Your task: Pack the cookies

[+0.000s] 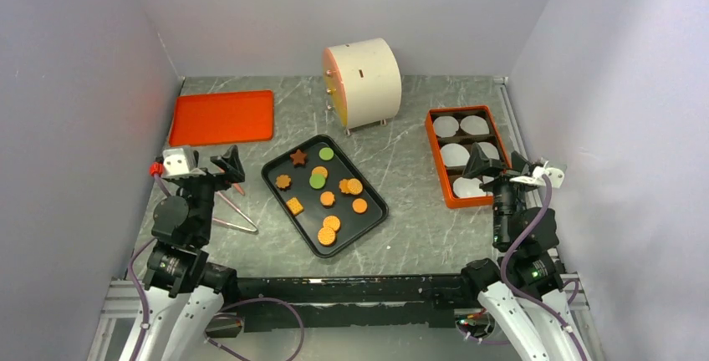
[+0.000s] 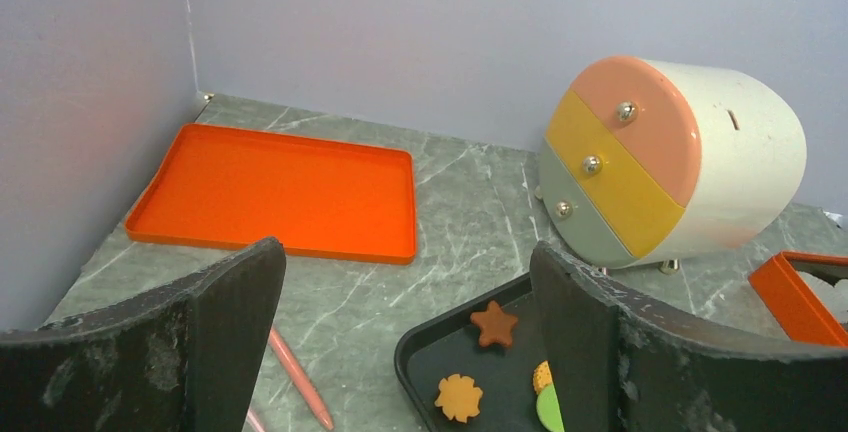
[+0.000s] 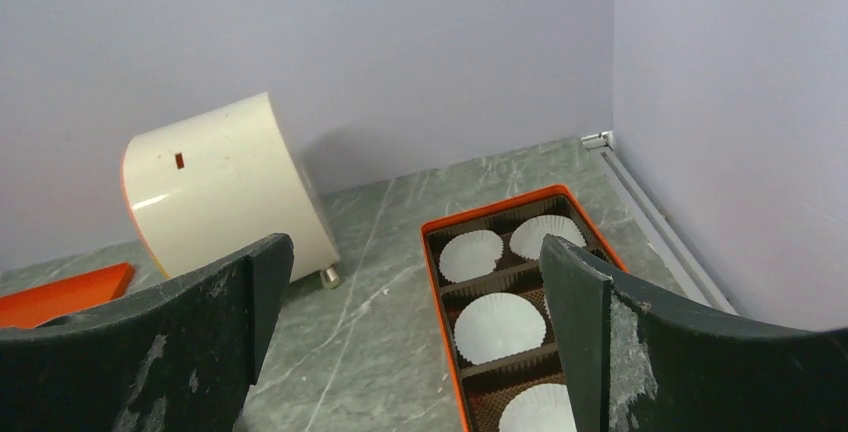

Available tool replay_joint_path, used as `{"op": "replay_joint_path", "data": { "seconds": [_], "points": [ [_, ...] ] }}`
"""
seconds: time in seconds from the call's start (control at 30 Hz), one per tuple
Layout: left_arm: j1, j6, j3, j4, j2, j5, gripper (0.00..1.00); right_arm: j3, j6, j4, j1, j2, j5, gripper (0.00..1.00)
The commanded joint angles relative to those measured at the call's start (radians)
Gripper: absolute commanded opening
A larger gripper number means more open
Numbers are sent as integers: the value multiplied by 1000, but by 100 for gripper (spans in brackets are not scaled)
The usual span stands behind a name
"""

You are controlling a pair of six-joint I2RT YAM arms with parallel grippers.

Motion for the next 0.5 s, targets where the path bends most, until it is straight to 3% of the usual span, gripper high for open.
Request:
{"op": "replay_joint_path", "data": {
  "seconds": [0.0, 0.3, 0.47],
  "points": [
    [6, -15, 49, -3, -1, 4, 97, 14, -15, 31, 3, -21, 7, 100],
    [6, -45, 96, -84, 103, 69, 97, -1, 1, 41, 3, -20, -18, 100],
    [6, -149, 116, -187, 199, 51, 97, -11, -7, 56, 3, -25, -84, 100]
  ]
}}
